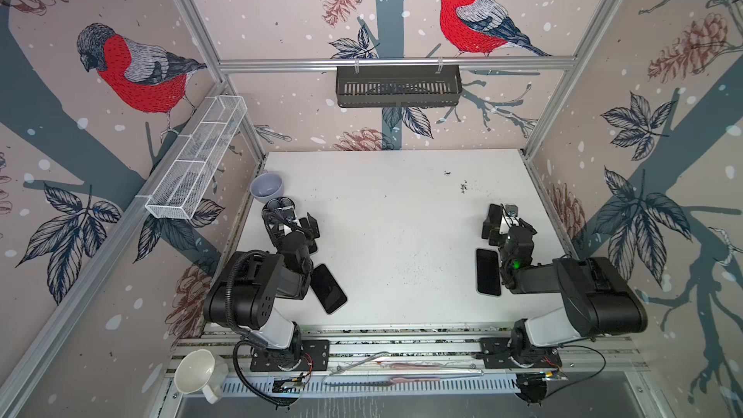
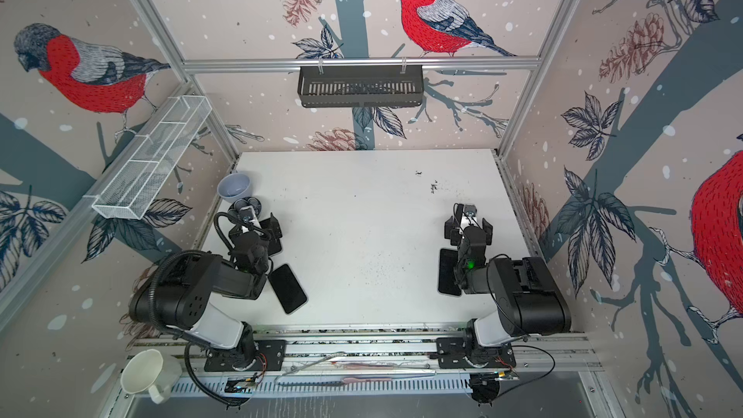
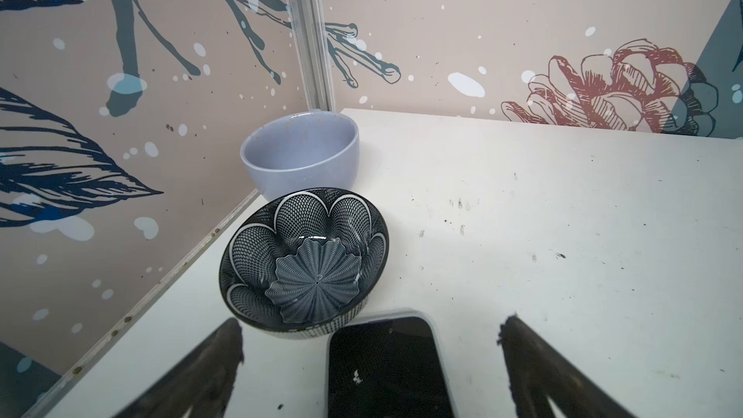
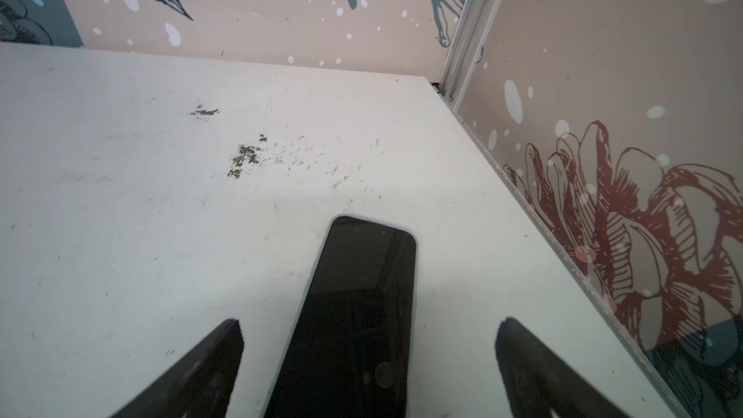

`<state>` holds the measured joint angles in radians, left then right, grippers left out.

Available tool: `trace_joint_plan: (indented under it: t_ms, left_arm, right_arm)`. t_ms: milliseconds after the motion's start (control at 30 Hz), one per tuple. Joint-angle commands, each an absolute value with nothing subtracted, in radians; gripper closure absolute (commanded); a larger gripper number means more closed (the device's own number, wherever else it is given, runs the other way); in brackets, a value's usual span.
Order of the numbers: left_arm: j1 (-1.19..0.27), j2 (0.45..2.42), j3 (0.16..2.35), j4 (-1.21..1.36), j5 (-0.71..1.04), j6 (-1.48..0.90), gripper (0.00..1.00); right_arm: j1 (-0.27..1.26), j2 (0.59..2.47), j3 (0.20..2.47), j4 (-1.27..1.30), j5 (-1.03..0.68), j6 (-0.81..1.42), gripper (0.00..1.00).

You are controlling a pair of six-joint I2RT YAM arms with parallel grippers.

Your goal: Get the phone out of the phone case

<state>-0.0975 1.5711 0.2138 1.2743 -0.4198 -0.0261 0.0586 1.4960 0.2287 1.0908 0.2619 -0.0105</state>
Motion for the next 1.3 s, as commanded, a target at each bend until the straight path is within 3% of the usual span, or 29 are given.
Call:
trace_joint_plan:
  t_ms: [0,1267]
  left_arm:
    - [-0.098,1.570,0.214,1.372,-0.420,-0.019,0.01]
    - [-0.092,1.568,0.217,1.364,-0.403,-0.023,0.01]
  right_arm:
    - [0.054,1.503,0.221,1.229,0.337,0.105,0.00]
    - [0.053,1.503,0.224,1.225,0.335,0.105,0.00]
